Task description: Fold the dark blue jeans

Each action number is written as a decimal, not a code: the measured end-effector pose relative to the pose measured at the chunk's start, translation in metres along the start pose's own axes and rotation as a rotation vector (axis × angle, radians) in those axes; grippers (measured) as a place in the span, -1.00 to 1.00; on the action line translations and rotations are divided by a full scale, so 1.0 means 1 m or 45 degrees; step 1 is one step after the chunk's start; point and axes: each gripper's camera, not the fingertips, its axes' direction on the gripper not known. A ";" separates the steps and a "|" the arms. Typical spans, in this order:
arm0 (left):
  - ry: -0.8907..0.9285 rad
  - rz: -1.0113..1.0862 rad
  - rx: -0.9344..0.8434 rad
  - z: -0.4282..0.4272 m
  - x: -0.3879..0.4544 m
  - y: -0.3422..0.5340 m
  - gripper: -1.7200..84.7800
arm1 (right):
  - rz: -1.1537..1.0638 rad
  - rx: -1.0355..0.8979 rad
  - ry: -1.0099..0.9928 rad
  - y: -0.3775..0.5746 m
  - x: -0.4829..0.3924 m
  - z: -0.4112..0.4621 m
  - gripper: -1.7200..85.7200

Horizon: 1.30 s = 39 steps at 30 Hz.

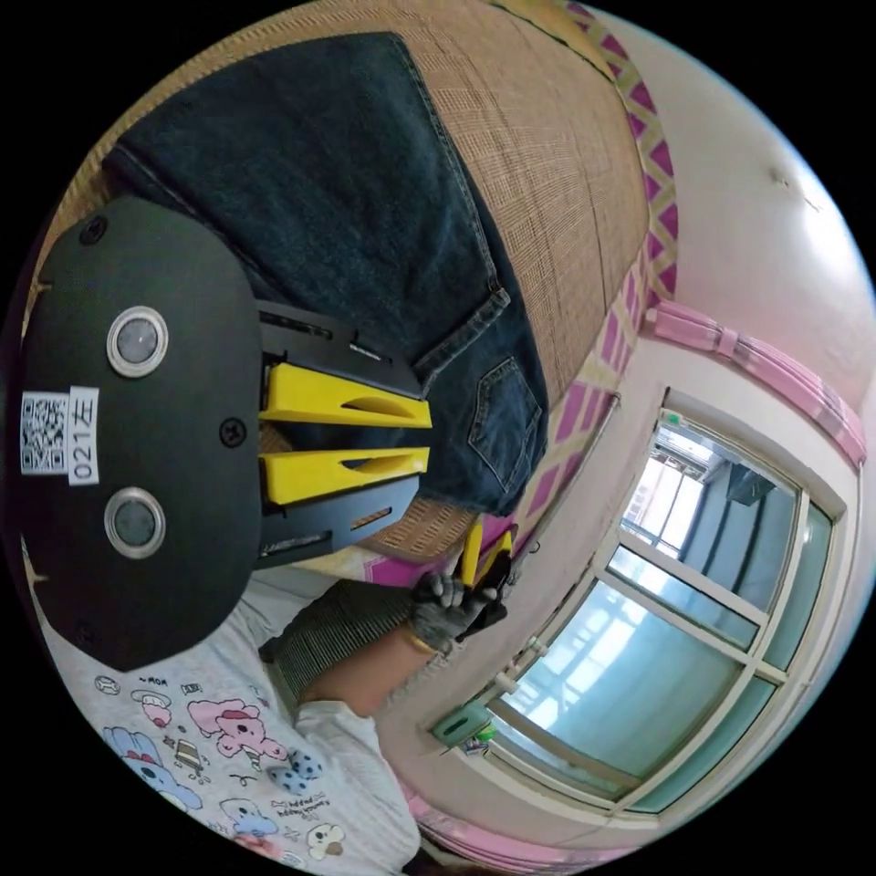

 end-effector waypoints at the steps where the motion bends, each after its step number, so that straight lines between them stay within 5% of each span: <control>1: -0.008 0.005 0.005 -0.005 0.001 0.004 -0.93 | 0.031 0.022 -0.012 -0.009 0.003 0.005 -0.61; 12: -0.042 -0.124 0.189 -0.093 -0.013 0.078 -0.98 | 0.141 -0.125 -0.125 -0.046 0.009 0.074 -0.81; 17: -0.062 -0.218 0.221 -0.122 -0.033 0.109 -0.98 | -0.502 -0.092 0.034 0.000 -0.161 0.084 -0.83; 24: -0.084 -0.340 0.275 -0.163 -0.059 0.161 -0.98 | -1.638 -0.269 0.386 0.262 -0.413 0.246 -0.83; 30: -0.094 -0.456 0.330 -0.202 -0.075 0.204 -0.98 | -1.858 -0.666 0.566 0.450 -0.371 0.460 -0.85; 35: -0.195 -0.494 0.334 -0.235 -0.079 0.232 -0.98 | -1.786 -0.523 0.497 0.474 -0.371 0.457 -0.84; 39: -0.141 -0.500 0.416 -0.241 -0.090 0.227 -0.98 | -1.782 -0.803 0.549 0.516 -0.343 0.516 -0.82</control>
